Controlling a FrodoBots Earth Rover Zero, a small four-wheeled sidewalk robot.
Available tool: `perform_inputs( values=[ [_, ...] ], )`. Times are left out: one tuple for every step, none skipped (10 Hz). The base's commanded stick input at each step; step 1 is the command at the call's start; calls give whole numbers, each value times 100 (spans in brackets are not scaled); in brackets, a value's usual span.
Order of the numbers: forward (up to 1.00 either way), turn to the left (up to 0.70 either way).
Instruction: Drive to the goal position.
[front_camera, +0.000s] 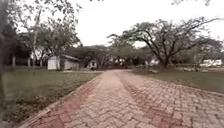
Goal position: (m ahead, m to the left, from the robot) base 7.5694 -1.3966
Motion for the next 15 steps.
perform_inputs(
  values=[
    [70,-35],
    [70,-35],
    [70,0],
    [70,0],
    [70,0],
    [70,0],
    [70,0],
    [70,0],
    [70,0],
    [70,0],
    [70,0],
    [70,0],
    [70,0],
    [70,0],
    [70,0]
  ],
)
